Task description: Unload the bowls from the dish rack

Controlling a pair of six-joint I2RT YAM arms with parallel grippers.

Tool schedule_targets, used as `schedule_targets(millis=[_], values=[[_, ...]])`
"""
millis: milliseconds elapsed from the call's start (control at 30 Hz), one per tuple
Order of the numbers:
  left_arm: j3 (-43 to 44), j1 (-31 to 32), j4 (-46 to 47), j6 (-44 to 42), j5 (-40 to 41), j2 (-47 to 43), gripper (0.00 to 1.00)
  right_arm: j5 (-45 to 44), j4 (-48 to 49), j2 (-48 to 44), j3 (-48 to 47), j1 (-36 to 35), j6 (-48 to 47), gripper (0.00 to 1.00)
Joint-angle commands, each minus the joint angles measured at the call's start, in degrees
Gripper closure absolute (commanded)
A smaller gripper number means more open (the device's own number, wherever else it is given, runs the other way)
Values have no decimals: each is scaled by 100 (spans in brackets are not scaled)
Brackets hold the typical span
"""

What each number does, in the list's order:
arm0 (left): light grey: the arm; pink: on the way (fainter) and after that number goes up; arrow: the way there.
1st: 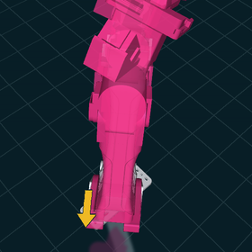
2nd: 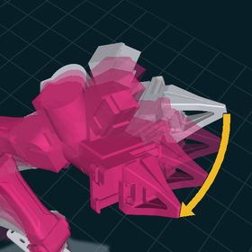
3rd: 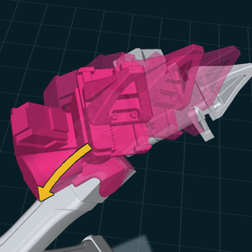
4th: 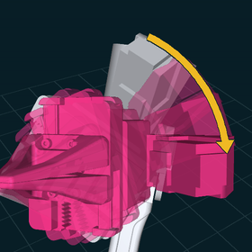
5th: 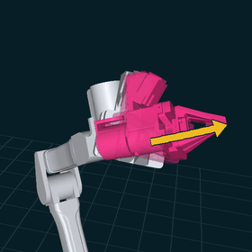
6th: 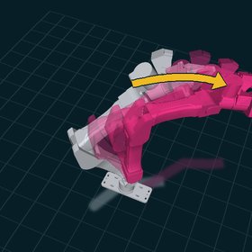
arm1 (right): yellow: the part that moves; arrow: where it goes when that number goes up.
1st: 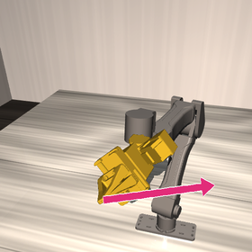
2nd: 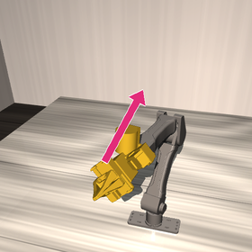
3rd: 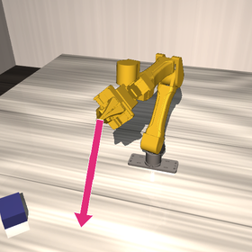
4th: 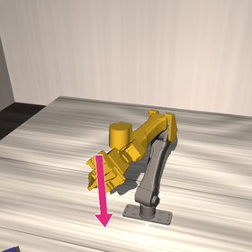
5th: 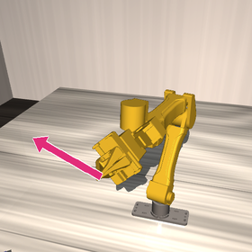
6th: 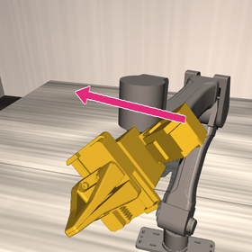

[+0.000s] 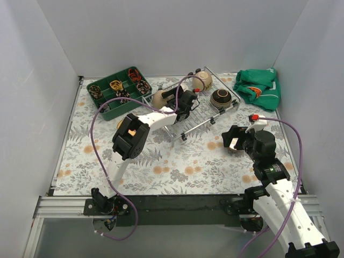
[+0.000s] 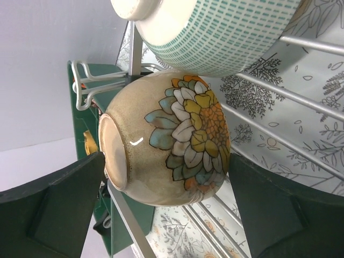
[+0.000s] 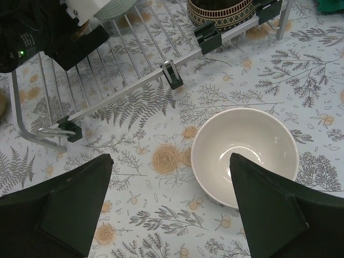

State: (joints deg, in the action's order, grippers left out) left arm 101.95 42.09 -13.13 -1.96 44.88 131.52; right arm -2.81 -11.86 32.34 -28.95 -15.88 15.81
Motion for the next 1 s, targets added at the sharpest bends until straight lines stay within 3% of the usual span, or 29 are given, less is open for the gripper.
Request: schedule_targets(millis=[0, 233, 433, 733, 800, 967], values=[[-26, 45, 548, -261, 65, 128, 2, 44, 272, -17, 82, -29, -105, 1], [-167, 45, 548, -218, 21, 84, 10, 122, 272, -34, 74, -38, -105, 2], [-228, 63, 530, -24, -76, -240, 31, 237, 272, -52, 65, -38, -79, 3], [-430, 177, 381, 643, -287, -953, 54, 394, 263, -140, 47, -29, -8, 4], [-439, 195, 320, 766, -322, -1119, 64, 439, 280, -149, 30, -38, 18, 4], [-509, 195, 144, 1276, -428, -1392, 69, 720, 342, -149, 12, -29, 36, 5]])
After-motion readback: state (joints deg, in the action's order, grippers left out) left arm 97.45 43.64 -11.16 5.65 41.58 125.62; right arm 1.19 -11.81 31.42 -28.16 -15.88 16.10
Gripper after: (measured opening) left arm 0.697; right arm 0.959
